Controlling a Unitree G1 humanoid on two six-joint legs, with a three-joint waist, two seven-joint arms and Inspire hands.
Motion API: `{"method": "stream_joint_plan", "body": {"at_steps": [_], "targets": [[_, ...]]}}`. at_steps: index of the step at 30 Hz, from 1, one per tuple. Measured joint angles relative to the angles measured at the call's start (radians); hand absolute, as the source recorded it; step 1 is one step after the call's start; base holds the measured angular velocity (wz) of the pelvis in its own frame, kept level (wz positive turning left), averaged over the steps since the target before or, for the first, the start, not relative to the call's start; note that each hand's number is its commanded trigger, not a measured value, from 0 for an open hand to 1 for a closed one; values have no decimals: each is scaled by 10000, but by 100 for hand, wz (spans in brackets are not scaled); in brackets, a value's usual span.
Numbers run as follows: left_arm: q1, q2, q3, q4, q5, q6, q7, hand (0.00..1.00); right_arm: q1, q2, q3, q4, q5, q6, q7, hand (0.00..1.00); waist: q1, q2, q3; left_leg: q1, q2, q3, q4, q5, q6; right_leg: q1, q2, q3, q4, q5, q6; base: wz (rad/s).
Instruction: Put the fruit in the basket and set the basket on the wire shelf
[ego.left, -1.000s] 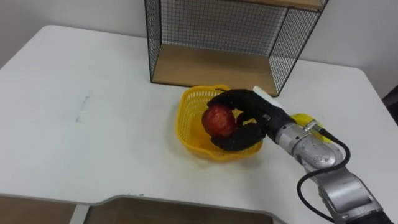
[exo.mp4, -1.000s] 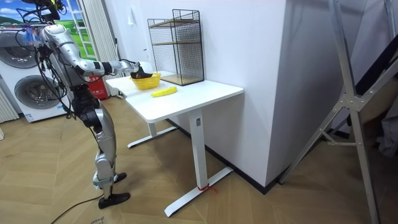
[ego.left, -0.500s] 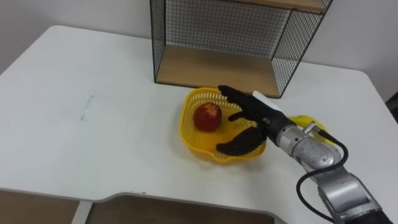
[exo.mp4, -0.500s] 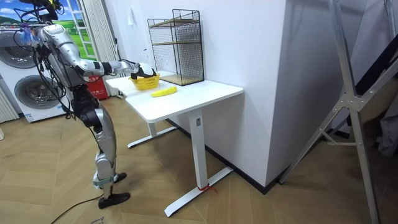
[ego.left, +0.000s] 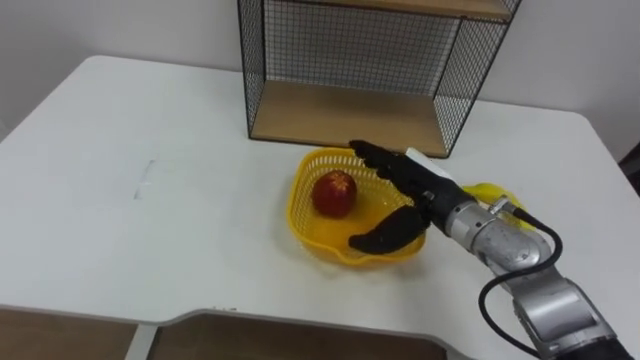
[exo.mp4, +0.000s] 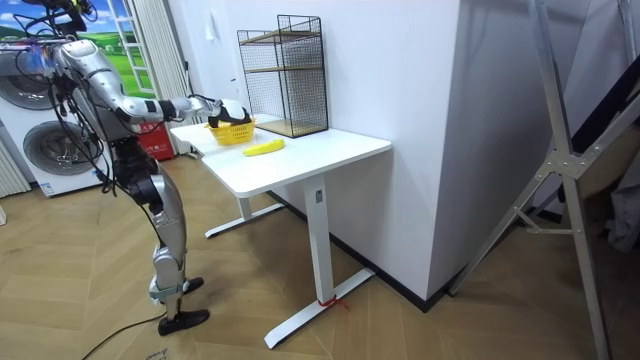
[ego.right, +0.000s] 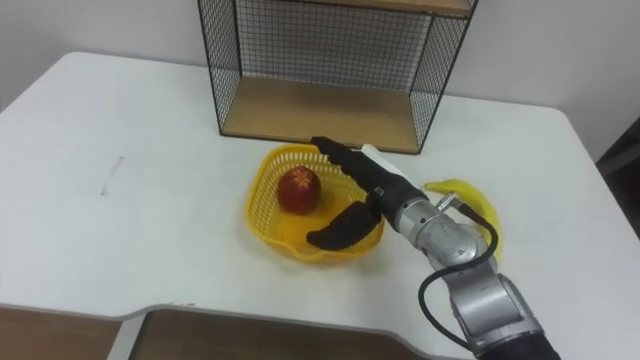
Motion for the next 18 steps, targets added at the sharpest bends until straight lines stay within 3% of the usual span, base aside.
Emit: {"method": "stream_joint_plan", "body": {"at_steps": [5, 13, 18], "targets": [[21, 2, 85, -49, 17, -80, 0, 0, -112, -3, -730, 24, 388, -1, -46, 0, -15, -129, 63, 18, 8, 60, -43, -1, 1, -18, 14, 115, -7, 0, 0, -5], [23, 6, 324, -26, 18, -98, 7, 0, -577, -32, -1481, 284, 1715, -2, -746, 0, -57, -124, 51, 91, 13, 124, -92, -1, 0, -4, 14, 142, -8, 2, -1, -2], [182, -16, 584, -9, 14, -98, 56, 0, -1029, -40, -1709, 276, 2839, -4, -1500, 0, -199, 3, -53, 120, 11, 167, -125, 0, 1, 5, 12, 157, -10, 2, -1, -1]]}}
